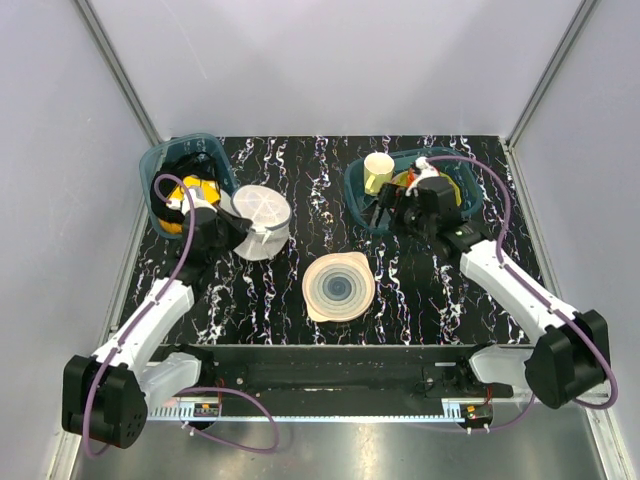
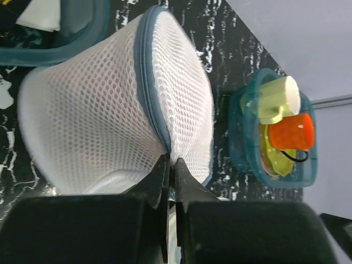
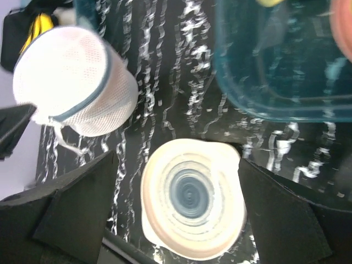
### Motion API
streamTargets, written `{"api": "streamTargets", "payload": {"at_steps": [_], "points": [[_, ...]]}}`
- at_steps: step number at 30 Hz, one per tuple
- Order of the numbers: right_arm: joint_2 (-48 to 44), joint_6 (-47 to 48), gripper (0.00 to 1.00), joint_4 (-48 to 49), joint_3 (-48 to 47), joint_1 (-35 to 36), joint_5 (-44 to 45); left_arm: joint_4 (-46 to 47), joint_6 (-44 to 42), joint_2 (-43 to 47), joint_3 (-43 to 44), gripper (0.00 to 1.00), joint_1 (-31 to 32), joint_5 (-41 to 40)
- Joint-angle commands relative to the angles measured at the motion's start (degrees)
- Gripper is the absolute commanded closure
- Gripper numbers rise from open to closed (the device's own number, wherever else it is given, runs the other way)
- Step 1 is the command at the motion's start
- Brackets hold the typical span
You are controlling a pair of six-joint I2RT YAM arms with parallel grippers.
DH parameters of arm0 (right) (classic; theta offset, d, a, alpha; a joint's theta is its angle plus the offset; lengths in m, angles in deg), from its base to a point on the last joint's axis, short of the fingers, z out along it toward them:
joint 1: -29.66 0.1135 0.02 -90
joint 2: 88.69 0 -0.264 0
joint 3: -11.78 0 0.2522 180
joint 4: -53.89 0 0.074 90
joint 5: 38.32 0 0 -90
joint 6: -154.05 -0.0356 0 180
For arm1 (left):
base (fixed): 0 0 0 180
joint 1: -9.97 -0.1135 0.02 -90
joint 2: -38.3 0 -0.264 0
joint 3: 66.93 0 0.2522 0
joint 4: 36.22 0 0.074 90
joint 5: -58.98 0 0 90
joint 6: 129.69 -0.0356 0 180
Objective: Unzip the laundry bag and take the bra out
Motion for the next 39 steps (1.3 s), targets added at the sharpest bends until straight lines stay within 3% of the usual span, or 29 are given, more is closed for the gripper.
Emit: {"api": "streamTargets", "payload": {"at_steps": [1,7,13,23,35,39], "points": [[4.9,-2.0,0.03,8.6,-5.3,8.1,-6.6,-6.6,6.9,-0.3,5.7,1.0,-0.2,4.3],[14.5,-2.7,0.16,12.0,-13.7,14.1,-19.1,-7.5,7.8,0.3,5.7,1.0,-0.1,5.6],[24.9,-4.5,0.44,12.4,-20.9,15.7,-29.7,-7.3,6.6,-0.1,6.0,1.0,-0.1,6.9],[32.8,-4.6,0.45,8.0,-24.1,17.3,-30.1,-8.2,5.2,-0.9,6.7,1.0,-0.1,7.0],[39.4,-6.2,0.44,10.5,-28.4,18.7,-31.7,-8.5,5.1,-0.5,6.2,1.0,-0.1,7.2],[41.7,-6.7,0.49,11.0,-30.3,19.0,-32.2,-8.5,5.4,-0.6,6.0,1.0,-0.1,7.2]]}}
